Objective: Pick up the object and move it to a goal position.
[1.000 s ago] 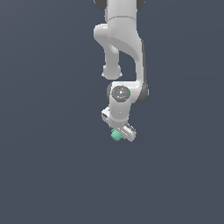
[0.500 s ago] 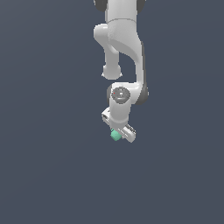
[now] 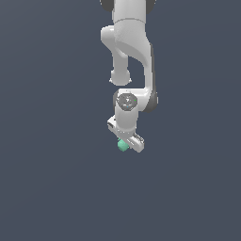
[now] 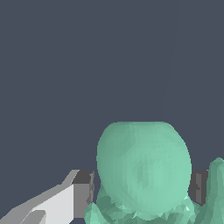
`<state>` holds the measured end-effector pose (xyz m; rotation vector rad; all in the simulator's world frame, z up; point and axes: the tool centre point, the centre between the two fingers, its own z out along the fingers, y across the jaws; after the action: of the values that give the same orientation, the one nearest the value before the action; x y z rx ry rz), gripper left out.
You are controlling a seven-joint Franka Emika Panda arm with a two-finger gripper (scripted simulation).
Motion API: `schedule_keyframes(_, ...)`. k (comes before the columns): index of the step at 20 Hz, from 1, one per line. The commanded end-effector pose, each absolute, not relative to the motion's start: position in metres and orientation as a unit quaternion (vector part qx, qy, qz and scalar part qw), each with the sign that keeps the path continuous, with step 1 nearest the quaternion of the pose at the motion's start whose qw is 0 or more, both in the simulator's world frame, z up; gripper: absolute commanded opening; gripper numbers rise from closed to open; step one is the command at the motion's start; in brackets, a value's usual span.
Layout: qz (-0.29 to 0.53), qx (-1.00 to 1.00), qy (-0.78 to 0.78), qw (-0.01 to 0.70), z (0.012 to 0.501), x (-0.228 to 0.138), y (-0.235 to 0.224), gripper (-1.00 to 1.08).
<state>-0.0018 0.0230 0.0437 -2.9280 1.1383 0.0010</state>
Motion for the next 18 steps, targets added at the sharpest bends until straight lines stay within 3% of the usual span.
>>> schedule_keyframes(1, 0.000, -0.932, 0.363, 0.000, 0.048, -0.002, 0.012, -1.00)
schedule_keyframes(7, 0.000, -0.932, 0.363, 0.000, 0.067, -0.003, -0.037, -1.00)
schedule_keyframes(18, 0.000, -0.932, 0.363, 0.000, 0.117, -0.002, -0.166, -1.00)
